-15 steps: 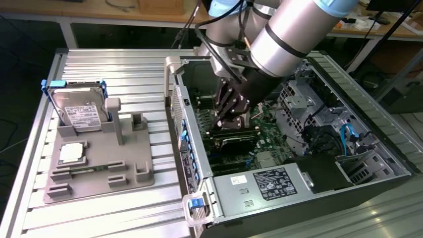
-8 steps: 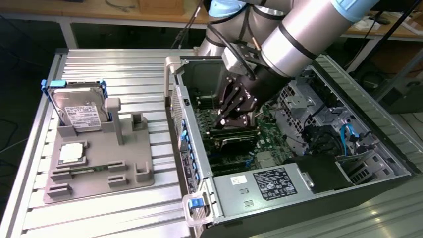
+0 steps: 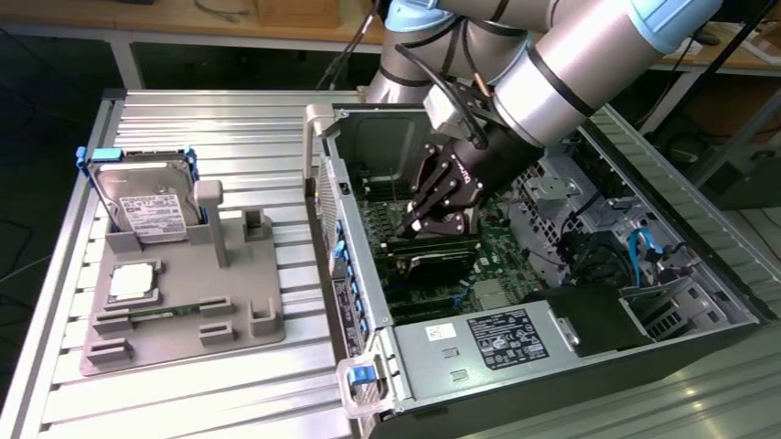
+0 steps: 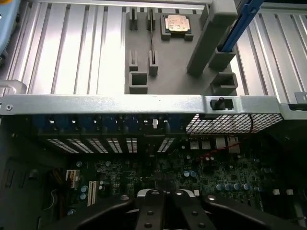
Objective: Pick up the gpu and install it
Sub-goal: 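Press down on the gpu until it lock into place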
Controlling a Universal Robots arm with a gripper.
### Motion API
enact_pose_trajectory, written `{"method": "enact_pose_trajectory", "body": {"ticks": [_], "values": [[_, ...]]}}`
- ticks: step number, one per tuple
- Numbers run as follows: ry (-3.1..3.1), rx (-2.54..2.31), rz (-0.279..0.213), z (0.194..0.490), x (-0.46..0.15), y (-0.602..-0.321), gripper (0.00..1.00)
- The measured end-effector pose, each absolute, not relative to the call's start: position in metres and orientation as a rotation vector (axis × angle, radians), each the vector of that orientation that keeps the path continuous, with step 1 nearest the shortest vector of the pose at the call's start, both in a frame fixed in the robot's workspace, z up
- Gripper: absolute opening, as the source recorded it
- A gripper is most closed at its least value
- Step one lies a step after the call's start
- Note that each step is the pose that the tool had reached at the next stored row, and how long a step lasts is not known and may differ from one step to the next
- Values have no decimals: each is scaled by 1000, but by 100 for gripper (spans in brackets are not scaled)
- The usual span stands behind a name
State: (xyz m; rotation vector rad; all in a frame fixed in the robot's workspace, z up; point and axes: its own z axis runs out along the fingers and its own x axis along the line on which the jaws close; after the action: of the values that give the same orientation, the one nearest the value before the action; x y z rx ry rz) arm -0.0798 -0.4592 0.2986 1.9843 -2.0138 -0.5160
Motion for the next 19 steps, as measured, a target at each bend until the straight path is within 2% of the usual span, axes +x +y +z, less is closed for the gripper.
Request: {"method": "enact_pose_trajectory", "body": {"ticks": [11, 19], "values": [[-2017, 1988, -510, 283, -102, -452, 11], [-2022, 1984, -505, 278, -107, -437, 11]]}}
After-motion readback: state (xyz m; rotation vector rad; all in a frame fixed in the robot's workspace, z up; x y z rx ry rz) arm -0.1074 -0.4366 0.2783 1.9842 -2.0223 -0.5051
